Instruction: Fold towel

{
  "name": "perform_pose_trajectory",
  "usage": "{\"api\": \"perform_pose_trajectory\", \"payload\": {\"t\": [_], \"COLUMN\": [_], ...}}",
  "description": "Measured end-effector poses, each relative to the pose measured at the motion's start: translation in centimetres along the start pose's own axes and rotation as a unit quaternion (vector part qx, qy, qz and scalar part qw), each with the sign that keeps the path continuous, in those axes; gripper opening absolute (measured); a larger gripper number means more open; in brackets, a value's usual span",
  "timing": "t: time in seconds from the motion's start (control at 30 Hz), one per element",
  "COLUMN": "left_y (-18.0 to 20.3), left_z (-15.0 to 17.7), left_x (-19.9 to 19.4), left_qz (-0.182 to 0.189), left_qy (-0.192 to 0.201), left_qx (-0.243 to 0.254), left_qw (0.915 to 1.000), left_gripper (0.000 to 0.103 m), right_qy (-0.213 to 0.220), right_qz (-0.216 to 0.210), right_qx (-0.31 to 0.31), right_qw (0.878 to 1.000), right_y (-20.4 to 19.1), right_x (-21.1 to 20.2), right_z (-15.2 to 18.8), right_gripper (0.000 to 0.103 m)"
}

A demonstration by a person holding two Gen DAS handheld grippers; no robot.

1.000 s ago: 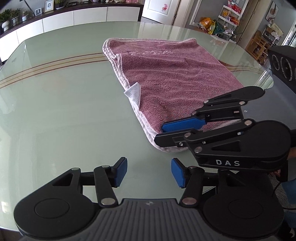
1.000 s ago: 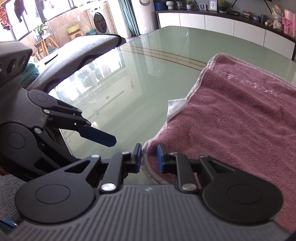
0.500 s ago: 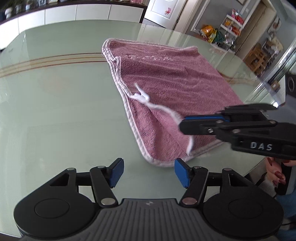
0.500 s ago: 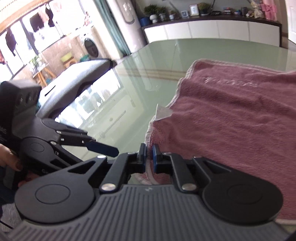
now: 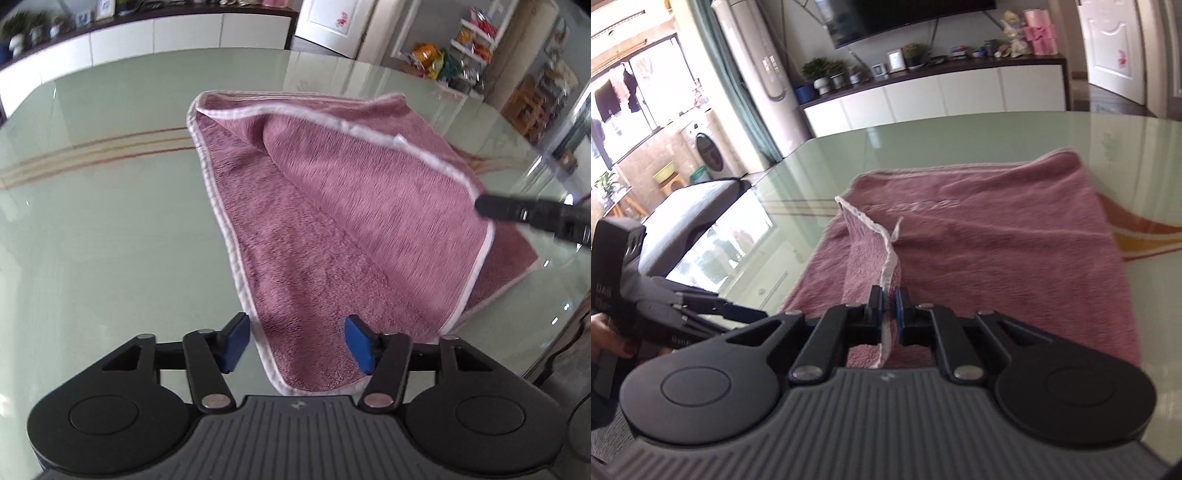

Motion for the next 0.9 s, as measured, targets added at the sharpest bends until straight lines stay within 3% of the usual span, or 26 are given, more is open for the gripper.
{"api": "perform_pose_trajectory", "payload": {"t": [0.03,0.1,0.47,0.7,0.9], "left_y": [-0.1,-0.4,-3.1,-6.0,-6.5], "left_z": [0.0,-0.3,-0.5,-0.6,-0.5], "left_x": [0.1,0.2,-1.1,-2.7,-3.5], "left_qz": [-0.002,0.004,-0.059,-0.097,-0.114], "left_qy": [-0.006,-0.013,-0.020,-0.019,-0.016], "left_qx": [-0.009,-0.027,-0.027,-0.040,-0.045], "left_qw": [0.9999,0.9995,0.9977,0.9943,0.9924], "left_gripper": [0.013,0.007,0.006,0.007,0.007], "right_qy": [0.002,0.007,0.011,-0.012,-0.033], "right_qz": [0.004,0.015,0.134,0.230,0.277], "right_qx": [0.002,0.001,0.002,0.027,0.053], "right_qw": [1.000,1.000,0.991,0.973,0.959], "right_y": [0.7,2.0,11.4,17.7,20.5], "right_x": [-0.3,-1.0,-6.1,-10.6,-13.4], "right_z": [0.0,-0.2,1.2,4.9,8.5], "right_gripper": [0.007,0.007,0.007,0.007,0.007]}}
Point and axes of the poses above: each gripper's, at about its wrist camera, not at the fingertips, and x roughly the way its jaws point, y to its right, z to its underside, the point moved 9 cm from there along x, roughly the way its jaws point, and after that the axes turned 15 degrees about -x, right-handed, at the moved point
